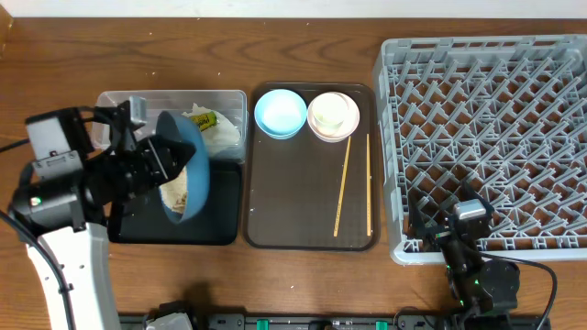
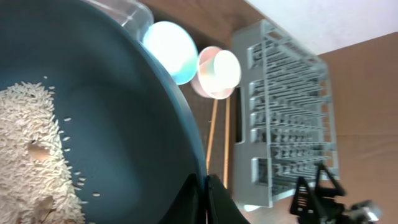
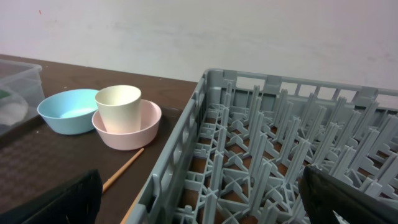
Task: Sort waste into correct bins and load items into the dishwasher rack
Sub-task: 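Tilt the plate over the black tray to dump the rice, then carry the emptied plate back and set it on the brown tray, then reach the right gripper toward the cream cup in the pink bowl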
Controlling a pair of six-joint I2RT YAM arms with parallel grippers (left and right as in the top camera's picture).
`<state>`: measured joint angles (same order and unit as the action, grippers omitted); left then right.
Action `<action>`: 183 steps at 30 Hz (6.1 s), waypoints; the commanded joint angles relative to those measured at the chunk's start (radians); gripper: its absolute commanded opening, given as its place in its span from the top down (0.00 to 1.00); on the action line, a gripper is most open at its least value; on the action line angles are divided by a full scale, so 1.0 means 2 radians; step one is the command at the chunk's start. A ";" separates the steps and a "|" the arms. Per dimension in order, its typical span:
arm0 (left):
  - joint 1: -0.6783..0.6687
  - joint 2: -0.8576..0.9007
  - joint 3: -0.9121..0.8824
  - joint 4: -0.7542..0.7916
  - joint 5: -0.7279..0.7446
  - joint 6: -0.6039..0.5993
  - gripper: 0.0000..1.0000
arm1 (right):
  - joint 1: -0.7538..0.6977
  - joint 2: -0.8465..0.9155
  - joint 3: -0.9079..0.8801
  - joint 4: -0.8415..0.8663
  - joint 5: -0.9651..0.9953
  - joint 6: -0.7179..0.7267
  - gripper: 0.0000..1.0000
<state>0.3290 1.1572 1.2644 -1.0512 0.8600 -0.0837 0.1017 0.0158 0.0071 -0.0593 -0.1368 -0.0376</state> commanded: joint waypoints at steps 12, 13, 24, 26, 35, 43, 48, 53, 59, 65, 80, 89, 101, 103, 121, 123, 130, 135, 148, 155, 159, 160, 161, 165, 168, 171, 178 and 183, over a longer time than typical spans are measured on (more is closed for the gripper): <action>0.091 0.017 -0.046 0.018 0.162 0.068 0.94 | 0.004 -0.001 -0.001 -0.002 0.003 -0.001 0.01; 0.098 0.017 -0.048 0.018 0.169 0.072 0.94 | 0.004 -0.001 -0.001 -0.002 0.003 -0.001 0.01; 0.178 0.023 -0.134 0.097 0.281 0.072 0.94 | 0.004 -0.001 -0.001 -0.002 0.003 -0.001 0.01; 0.194 0.026 -0.149 0.109 0.311 0.072 0.94 | 0.004 -0.001 -0.001 -0.002 0.003 -0.001 0.01; 0.243 0.047 -0.159 0.111 0.356 0.069 0.94 | 0.004 -0.001 -0.001 -0.002 0.003 -0.001 0.01; 0.243 0.055 -0.159 0.113 0.356 0.035 0.94 | 0.004 -0.001 -0.001 -0.002 0.003 -0.001 0.01; 0.243 0.055 -0.159 0.111 0.356 0.014 0.94 | 0.004 -0.001 -0.001 -0.002 0.003 -0.001 0.01; 0.243 0.056 -0.159 0.139 0.356 -0.018 0.94 | 0.004 -0.001 -0.001 -0.002 0.003 -0.001 0.01; 0.243 0.055 -0.159 0.138 0.356 -0.015 0.94 | 0.004 -0.001 -0.001 -0.002 0.003 -0.001 0.01; 0.242 0.055 -0.159 0.144 0.356 -0.041 0.94 | 0.004 -0.001 -0.001 -0.002 0.003 -0.001 0.01; 0.241 0.054 -0.159 0.152 0.356 -0.057 0.94 | 0.004 -0.001 -0.001 -0.002 0.003 -0.001 0.01; 0.199 0.018 -0.154 0.153 0.345 -0.101 0.94 | 0.004 -0.001 -0.001 -0.002 0.003 -0.001 0.01; -0.008 -0.113 -0.131 0.178 0.093 -0.208 0.94 | 0.004 -0.001 -0.001 -0.002 0.003 -0.001 0.01; -0.068 -0.126 -0.131 0.184 0.040 -0.216 0.94 | 0.004 -0.001 -0.001 -0.002 0.003 -0.001 0.01; -0.576 0.040 -0.131 0.267 -0.393 -0.235 0.94 | 0.004 -0.001 -0.001 -0.002 0.003 -0.001 0.01; -0.592 0.072 -0.131 0.281 -0.410 -0.236 0.94 | 0.004 -0.001 -0.001 -0.002 0.003 -0.001 0.01; -0.600 0.147 -0.131 0.306 -0.427 -0.219 0.94 | 0.004 -0.001 -0.001 -0.002 0.003 -0.001 0.01; -0.600 0.177 -0.131 0.312 -0.427 -0.219 0.93 | 0.004 -0.001 -0.001 -0.002 0.003 -0.001 0.01; -0.600 0.183 -0.130 0.325 -0.421 -0.219 0.70 | 0.004 -0.001 -0.001 -0.002 0.003 -0.001 0.01; -0.581 0.108 -0.098 0.310 -0.421 -0.219 0.71 | 0.004 -0.001 -0.001 -0.002 0.002 -0.001 0.01; -0.522 0.050 -0.058 0.252 -0.421 -0.214 0.70 | 0.004 -0.001 -0.001 0.013 -0.008 0.018 0.01; -0.508 0.041 -0.051 0.240 -0.421 -0.207 0.70 | 0.004 -0.001 -0.001 0.020 -0.011 0.039 0.01; -0.486 0.027 -0.042 0.223 -0.422 -0.194 0.69 | 0.004 -0.001 0.000 0.025 -0.011 0.055 0.01; -0.386 -0.024 -0.024 0.173 -0.427 -0.160 0.59 | 0.004 0.007 0.028 -0.006 -0.012 0.079 0.01; -0.299 -0.054 -0.024 0.151 -0.440 -0.153 0.54 | 0.004 0.041 0.080 -0.038 -0.012 0.078 0.01; -0.215 -0.070 -0.024 0.136 -0.452 -0.153 0.44 | 0.004 0.116 0.169 -0.076 -0.016 0.079 0.01; -0.098 -0.061 -0.025 0.106 -0.453 -0.153 0.20 | 0.006 0.391 0.462 -0.244 -0.107 0.091 0.01; -0.083 -0.049 -0.025 0.107 -0.453 -0.153 0.15 | 0.041 0.620 0.709 -0.435 -0.151 0.092 0.00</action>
<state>0.1543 1.0473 1.2030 -0.8364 -0.0341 -0.3943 0.1295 1.0790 1.2545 -0.8467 -0.3473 0.1349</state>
